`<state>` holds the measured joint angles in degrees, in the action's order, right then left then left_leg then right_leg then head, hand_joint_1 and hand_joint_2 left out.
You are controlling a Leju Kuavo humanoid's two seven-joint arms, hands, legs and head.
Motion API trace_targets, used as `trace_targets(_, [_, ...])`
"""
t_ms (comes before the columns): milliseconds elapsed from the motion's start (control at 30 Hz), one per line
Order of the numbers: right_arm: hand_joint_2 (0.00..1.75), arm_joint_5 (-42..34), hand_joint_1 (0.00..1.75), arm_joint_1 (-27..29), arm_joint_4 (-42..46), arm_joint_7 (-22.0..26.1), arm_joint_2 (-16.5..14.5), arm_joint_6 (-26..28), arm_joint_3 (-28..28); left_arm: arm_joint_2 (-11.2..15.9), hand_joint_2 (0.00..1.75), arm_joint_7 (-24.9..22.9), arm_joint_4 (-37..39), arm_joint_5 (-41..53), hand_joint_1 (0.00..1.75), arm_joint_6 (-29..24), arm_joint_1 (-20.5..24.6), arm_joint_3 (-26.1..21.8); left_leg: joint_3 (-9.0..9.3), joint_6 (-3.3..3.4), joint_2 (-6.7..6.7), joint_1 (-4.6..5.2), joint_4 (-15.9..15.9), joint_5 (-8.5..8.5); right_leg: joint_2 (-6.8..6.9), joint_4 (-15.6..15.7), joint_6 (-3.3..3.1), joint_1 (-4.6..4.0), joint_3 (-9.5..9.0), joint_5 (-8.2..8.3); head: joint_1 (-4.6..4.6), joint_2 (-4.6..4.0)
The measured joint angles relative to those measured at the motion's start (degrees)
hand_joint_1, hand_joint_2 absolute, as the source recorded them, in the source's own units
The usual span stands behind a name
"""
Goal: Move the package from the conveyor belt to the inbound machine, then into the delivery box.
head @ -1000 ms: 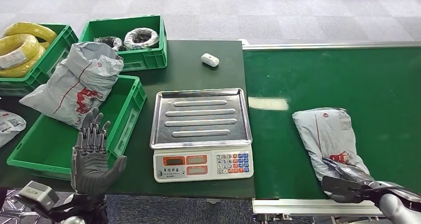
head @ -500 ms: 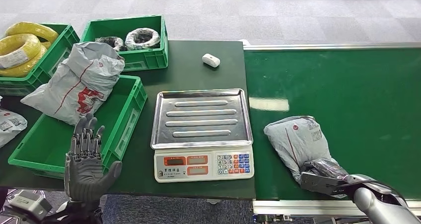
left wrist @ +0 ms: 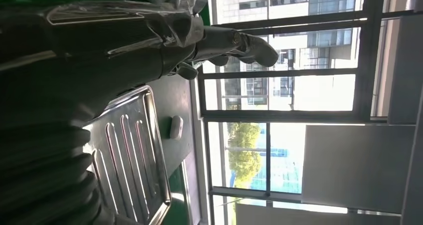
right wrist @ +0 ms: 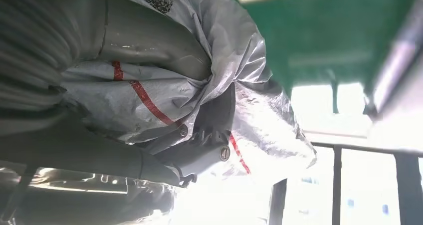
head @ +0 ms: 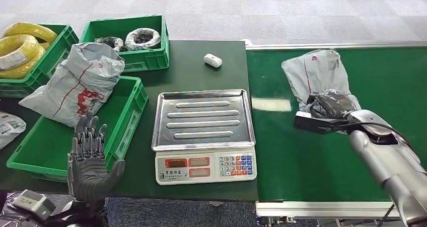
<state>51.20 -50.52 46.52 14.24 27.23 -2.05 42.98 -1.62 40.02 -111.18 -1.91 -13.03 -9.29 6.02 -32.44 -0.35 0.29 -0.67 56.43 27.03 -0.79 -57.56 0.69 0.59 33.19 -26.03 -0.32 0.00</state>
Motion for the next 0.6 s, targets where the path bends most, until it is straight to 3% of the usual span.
trace_targets(200, [1.75, 2.32, 1.75, -7.92, -8.17, -2.65, -15.82, 1.82, 2.29, -1.33, 1.75, -0.01, 2.83, 0.39, 0.0, 0.95, 3.41, 2.71, -0.01, -0.08, 0.07, -0.12, 0.0, -0.04, -0.09, -0.05, -0.05, -0.12, 0.08, 0.02, 0.01, 0.0])
trace_targets(400, [1.75, 4.7, 1.75, -10.53, -14.15, -3.32, -31.13, 1.42, 5.14, -2.44, 1.75, -0.91, 4.91, 1.15, 0.0, 3.43, 5.81, 4.62, -0.09, -0.12, 0.01, -0.15, -0.01, -0.05, -0.04, -0.09, -0.1, -0.15, 0.18, -0.03, 0.03, 0.0])
trace_targets(500, [1.75, 5.09, 1.74, -10.48, -16.37, -1.78, -37.81, 0.96, 6.67, -3.26, 1.75, -1.89, 5.42, 2.25, 0.0, 4.98, 7.06, 5.16, -0.13, -0.13, 0.03, -0.15, -0.01, -0.04, -0.05, -0.09, -0.1, -0.15, 0.25, -0.03, 0.01, 0.0])
trace_targets(600, [1.75, 4.61, 1.74, -10.04, -17.43, -0.05, -42.38, 0.8, 7.88, -3.91, 1.75, -2.29, 5.72, 3.14, 0.0, 6.15, 7.57, 5.54, -0.17, -0.13, -0.04, -0.14, -0.01, -0.04, 0.02, -0.08, -0.11, -0.14, 0.27, -0.05, 0.03, 0.0])
